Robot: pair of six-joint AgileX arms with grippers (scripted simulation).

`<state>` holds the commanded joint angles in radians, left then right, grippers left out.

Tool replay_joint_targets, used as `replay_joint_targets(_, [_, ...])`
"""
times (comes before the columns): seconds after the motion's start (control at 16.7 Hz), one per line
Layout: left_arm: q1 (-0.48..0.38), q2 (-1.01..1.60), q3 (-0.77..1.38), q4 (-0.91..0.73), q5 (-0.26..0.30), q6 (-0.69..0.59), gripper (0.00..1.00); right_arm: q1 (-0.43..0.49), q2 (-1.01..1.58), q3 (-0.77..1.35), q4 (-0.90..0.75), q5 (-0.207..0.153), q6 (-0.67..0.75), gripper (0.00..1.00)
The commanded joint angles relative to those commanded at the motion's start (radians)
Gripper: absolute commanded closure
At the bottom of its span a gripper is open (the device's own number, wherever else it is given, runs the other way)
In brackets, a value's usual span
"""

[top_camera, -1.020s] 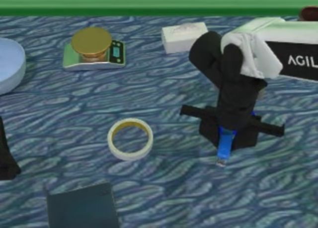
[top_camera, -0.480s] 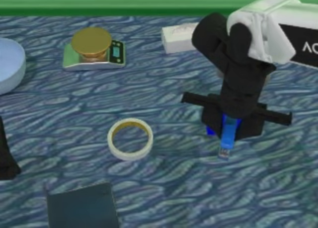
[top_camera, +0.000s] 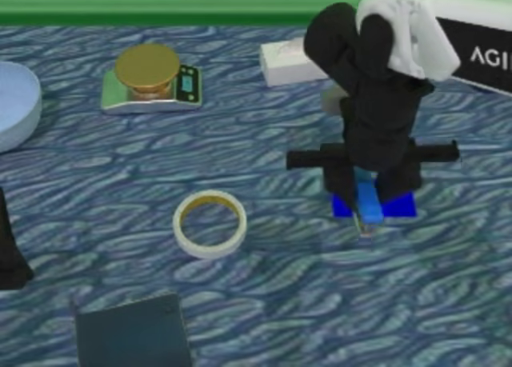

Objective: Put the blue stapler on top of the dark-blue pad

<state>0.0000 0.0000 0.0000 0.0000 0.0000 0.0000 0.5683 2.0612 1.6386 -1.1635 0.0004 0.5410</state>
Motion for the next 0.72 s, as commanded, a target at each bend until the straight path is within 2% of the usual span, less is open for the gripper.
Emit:
replay_joint_targets(0.24, [0.000,0.000,0.000,0.000,0.000,0.000,0.00,-0.033,0.062,0.098,-0.053,0.000,-0.352,1.00])
replay_joint_targets(0.72, [0.000,0.000,0.000,0.000,0.000,0.000,0.00,-0.110,0.168,0.281,-0.156,0.000,-1.199,1.00])
